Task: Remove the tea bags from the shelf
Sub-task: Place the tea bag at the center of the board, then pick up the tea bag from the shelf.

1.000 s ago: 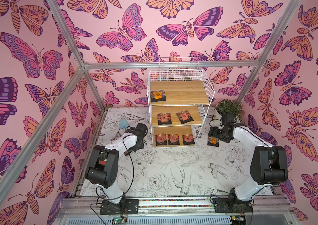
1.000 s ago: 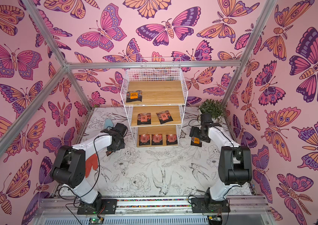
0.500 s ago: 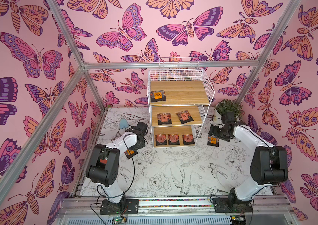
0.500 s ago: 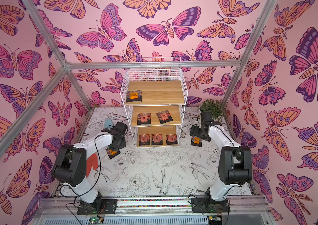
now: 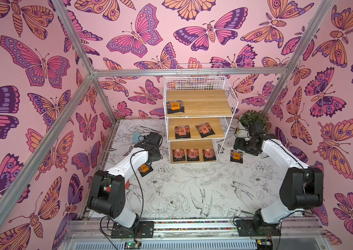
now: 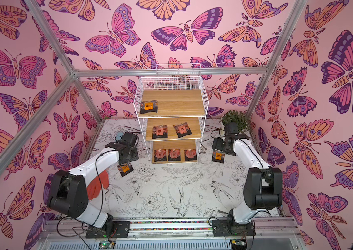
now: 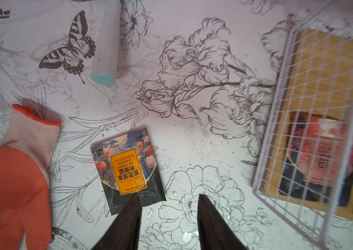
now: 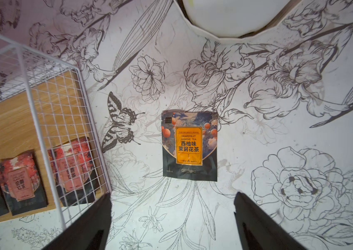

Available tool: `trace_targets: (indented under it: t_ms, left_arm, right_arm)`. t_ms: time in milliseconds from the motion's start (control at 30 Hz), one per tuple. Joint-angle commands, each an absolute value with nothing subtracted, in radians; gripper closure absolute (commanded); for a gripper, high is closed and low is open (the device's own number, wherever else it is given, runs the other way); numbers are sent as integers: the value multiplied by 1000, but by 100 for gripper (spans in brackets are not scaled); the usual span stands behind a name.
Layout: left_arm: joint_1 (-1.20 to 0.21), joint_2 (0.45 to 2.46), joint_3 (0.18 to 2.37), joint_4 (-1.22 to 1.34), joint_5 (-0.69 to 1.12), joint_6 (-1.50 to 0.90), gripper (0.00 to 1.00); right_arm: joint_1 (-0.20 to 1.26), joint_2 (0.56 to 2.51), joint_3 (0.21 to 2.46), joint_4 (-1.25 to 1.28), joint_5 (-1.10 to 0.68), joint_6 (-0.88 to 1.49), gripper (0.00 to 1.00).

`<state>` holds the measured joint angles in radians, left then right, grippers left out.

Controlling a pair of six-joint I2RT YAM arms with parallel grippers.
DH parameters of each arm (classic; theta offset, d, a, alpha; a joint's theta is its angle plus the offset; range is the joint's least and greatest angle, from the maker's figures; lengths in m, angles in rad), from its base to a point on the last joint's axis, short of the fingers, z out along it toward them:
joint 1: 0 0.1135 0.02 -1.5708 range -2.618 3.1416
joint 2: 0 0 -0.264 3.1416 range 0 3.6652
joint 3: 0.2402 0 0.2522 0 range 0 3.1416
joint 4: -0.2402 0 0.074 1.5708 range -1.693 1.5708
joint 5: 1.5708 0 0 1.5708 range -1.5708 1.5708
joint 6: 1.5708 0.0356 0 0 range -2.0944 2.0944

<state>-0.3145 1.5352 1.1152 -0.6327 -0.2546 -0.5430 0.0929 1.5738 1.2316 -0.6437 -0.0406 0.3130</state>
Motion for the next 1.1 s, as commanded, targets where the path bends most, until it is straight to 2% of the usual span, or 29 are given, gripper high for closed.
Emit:
trace_targets:
  t_ms: [0,267,500,700,833,933,1067]
  left_arm:
    - [-315,1463,1112,-675,-197,-528,52]
    - [-319,1328,1078,-677,-170,-552,47]
    - [-319,1300,1088,-676,-153,-557,46]
    - [-318,1243,1053,-667,-164,-562,45]
    - [-316,1231,1039,-660,-163,-562,45]
    - [-315,1227,1039,-653,-163,-560,45]
    - [-313,1223,1037,-641,-155,-570,45]
  right_arm:
    - [87,1534,1249,-680,-20,301,8]
    - [96,1458,1197,-698,-16,302,9]
    - [305,1308,1165,-803,213,331,8]
    - [386,1063,1076,-826,352,428,8]
    - [415,997,1100,-893,361,419,9]
    - [532,990,1171,-940,341,390,11]
    - [807,1001,1276,-886,439,435,12]
